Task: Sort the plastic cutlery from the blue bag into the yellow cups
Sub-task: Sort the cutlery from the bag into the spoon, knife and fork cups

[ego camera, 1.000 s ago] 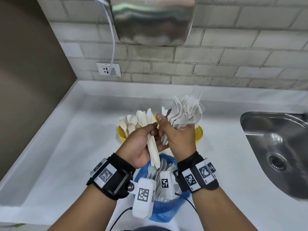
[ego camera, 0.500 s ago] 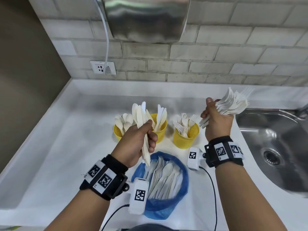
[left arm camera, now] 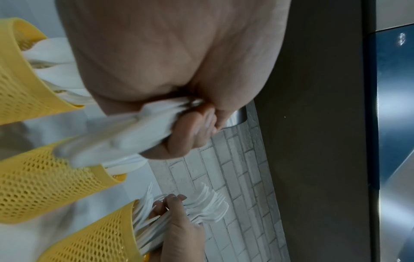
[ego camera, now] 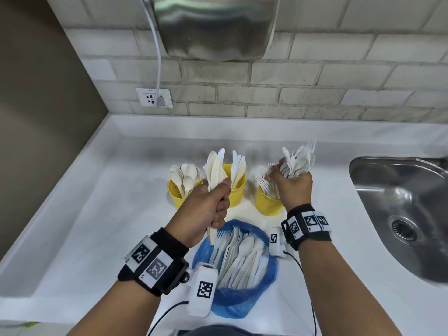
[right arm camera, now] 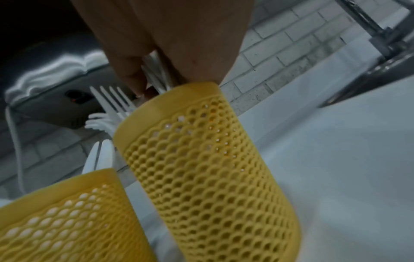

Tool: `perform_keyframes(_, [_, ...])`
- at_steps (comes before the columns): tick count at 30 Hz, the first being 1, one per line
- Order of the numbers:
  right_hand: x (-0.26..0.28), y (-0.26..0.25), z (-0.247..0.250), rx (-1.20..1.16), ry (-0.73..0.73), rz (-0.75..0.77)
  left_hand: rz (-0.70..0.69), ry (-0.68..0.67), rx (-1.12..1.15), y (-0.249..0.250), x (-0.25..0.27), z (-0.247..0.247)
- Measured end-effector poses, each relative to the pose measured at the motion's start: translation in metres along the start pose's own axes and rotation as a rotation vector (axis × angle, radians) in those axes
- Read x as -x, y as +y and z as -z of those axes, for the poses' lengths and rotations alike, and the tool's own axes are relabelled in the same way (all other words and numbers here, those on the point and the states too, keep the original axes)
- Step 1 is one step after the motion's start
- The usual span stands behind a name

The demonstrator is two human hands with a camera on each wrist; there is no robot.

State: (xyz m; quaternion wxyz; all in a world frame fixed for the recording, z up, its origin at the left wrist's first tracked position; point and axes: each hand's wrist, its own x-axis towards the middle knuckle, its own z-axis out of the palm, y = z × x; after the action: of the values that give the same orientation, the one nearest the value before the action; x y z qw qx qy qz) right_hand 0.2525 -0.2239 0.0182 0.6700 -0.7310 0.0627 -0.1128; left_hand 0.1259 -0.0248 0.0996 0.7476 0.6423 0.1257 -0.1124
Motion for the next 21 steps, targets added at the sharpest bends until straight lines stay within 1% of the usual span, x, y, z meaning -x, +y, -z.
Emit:
perform_keyframes(4, [0.002,0.0,-0.001,0.042,0.002,0.074,-0.008,-0.004,0.016,0.0,0.001,0.0])
perform_keyframes(9, [0.007,-0.001,0.0,-0.019,0.026,0.145,-0.014,-0.006,0.026,-0.002,0.001,0.001])
perform_keyframes(12, [0.009,0.001,0.003,-0.106,0.019,0.152,-0.016,-0.005,0.026,-0.002,0.0,0.001])
perform_keyframes(17, [0.011,0.007,0.008,-0.023,0.057,0.2,-0.012,-0.014,0.033,-0.003,-0.001,-0.002])
perform_keyframes(21, [0.009,0.01,0.009,-0.007,0.067,0.156,-0.011,-0.021,0.033,-0.003,-0.001,-0.003])
